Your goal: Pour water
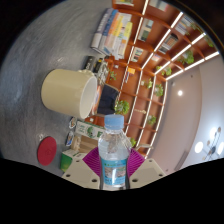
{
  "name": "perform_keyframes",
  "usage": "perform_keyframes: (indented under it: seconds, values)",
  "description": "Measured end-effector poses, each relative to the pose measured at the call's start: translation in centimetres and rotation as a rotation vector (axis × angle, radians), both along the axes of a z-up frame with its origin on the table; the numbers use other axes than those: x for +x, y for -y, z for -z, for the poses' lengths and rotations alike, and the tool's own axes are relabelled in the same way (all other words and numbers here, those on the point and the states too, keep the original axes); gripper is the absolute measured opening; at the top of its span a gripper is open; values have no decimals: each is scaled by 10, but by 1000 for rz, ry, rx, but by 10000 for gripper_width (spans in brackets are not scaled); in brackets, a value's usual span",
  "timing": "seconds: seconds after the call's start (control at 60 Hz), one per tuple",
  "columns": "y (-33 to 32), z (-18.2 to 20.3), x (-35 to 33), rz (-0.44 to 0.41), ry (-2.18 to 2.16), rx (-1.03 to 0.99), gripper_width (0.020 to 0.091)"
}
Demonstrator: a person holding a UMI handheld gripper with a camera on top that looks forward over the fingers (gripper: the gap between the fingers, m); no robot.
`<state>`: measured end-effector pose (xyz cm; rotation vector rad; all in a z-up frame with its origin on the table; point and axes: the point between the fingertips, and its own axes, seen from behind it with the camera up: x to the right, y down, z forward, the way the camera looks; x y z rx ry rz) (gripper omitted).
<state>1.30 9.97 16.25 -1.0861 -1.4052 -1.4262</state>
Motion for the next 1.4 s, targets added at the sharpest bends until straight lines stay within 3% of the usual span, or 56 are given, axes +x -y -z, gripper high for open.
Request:
perform_keyframes:
  seconds: [0.3,0.4,0.567,0.833,1.083,1.4]
  values:
    - [-7,2,-41,-96,452,102,287]
    - [-9,8,-31,-60,387,69,289]
    - [-5,-4,-19,-35,49,38,289]
    - [6,-21,4,6,-920,-73,306]
    - [7,21,14,37,-1745,-305,308]
    - [-9,79,43,129,-1796,-286,304]
